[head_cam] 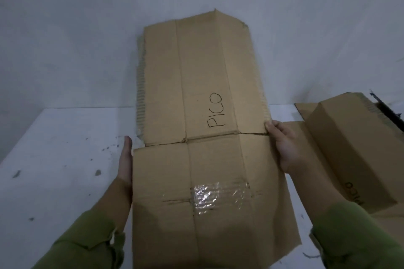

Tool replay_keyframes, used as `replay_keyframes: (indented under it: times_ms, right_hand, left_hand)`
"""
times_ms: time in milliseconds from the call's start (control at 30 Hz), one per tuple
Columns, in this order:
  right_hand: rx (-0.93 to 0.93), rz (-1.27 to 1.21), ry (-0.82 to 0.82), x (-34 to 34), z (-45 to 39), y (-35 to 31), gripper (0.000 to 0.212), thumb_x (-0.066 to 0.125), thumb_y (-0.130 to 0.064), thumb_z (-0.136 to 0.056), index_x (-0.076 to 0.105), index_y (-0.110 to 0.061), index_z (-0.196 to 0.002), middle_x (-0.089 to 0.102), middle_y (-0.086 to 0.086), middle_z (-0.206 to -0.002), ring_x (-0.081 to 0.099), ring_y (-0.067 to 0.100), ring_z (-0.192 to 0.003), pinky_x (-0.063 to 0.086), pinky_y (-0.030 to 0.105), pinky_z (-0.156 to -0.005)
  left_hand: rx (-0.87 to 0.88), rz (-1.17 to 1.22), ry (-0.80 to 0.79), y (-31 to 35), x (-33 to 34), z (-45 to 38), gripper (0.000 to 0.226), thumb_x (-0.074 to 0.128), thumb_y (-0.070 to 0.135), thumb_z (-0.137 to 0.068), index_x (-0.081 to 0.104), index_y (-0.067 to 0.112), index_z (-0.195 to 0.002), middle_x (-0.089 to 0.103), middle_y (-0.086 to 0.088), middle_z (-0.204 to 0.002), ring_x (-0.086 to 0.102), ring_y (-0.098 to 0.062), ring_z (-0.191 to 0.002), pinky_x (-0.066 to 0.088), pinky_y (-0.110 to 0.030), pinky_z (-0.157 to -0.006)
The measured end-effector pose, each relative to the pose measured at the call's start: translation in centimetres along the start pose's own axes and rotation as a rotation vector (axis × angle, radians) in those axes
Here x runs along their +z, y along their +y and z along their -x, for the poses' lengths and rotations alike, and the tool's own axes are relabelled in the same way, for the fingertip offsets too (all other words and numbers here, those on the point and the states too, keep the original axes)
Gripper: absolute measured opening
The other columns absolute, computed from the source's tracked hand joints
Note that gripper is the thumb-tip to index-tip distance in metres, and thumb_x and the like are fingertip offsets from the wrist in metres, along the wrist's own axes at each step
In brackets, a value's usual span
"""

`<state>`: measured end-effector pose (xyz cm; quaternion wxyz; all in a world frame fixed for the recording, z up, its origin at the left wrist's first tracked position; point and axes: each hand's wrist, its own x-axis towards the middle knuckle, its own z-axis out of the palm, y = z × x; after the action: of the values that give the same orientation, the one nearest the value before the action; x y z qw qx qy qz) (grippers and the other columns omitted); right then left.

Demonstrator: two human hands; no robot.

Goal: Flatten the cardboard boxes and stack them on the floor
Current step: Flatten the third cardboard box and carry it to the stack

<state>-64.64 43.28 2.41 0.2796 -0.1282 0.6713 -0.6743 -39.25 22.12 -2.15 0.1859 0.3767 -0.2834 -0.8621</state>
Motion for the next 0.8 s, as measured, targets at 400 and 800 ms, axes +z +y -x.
replay_keyframes:
  times_ms: [400,800]
  right_hand:
    - [-0.060,0.494,0.160,-1.6,1.1,6.9,0.027,0.054,-0.026,-0.093,0.054,-0.006,-0.111,0.062,0.014,-0.101,0.060,0.025,-0.096,0.045,0.033,-0.080]
    - [0.149,1.242,0.118,0.9,-0.4,10.5,0.064,0.055,-0.029,-0.090,0.022,-0.011,-0.142,0.030,0.013,-0.147,0.032,0.034,-0.134,0.034,0.050,-0.103]
  left_hand:
    - [0.119,-0.464,0.126,-2.6,-0.9,-1.2,0.019,0.055,0.009,-0.090,0.060,0.016,-0.107,0.066,-0.010,-0.093,0.063,-0.026,-0.080,0.052,-0.041,-0.078]
    - [0.359,-1.455,0.497,-6.8,-2.4,-4.2,0.054,0.068,0.033,-0.079,0.050,0.002,-0.119,0.051,-0.022,-0.125,0.046,-0.039,-0.116,0.043,-0.047,-0.089]
